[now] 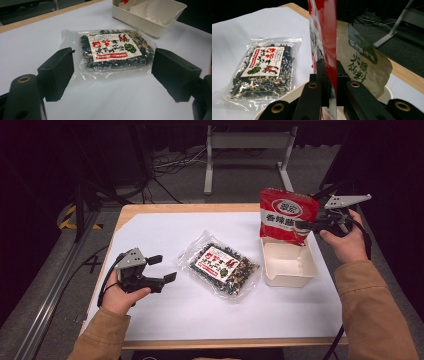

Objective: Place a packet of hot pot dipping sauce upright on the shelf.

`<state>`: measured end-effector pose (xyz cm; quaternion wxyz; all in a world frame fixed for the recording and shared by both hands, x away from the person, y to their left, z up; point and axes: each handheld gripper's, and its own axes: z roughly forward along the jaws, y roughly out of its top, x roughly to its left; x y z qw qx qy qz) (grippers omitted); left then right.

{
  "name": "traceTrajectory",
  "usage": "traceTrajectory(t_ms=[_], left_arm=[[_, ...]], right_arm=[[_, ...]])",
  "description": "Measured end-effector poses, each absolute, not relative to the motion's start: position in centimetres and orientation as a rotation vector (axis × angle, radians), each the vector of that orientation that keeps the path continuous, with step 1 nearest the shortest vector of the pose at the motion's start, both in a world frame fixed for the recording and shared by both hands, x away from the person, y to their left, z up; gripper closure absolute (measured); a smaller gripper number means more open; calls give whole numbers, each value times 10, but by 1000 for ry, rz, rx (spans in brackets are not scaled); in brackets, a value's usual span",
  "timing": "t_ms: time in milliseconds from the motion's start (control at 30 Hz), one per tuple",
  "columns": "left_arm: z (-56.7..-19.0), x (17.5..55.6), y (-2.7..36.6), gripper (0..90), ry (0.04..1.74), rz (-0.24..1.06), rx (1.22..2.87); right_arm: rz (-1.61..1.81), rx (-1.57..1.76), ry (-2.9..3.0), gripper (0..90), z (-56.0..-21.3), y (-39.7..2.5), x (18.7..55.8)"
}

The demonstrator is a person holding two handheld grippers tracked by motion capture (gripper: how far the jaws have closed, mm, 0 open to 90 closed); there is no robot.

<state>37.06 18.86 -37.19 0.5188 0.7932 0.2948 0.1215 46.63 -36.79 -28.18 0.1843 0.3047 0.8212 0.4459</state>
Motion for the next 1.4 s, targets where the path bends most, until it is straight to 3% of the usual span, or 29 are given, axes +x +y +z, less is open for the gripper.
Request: traceTrajectory(t_ms=[733, 1400], left_arm=[[-375, 370, 191, 194, 724, 295, 1912], [-381, 381, 182, 130, 724, 283, 1929]], right_arm=[[1138, 895, 2270, 865, -314, -370, 493], [1119, 879, 2227, 861, -328, -359, 497]])
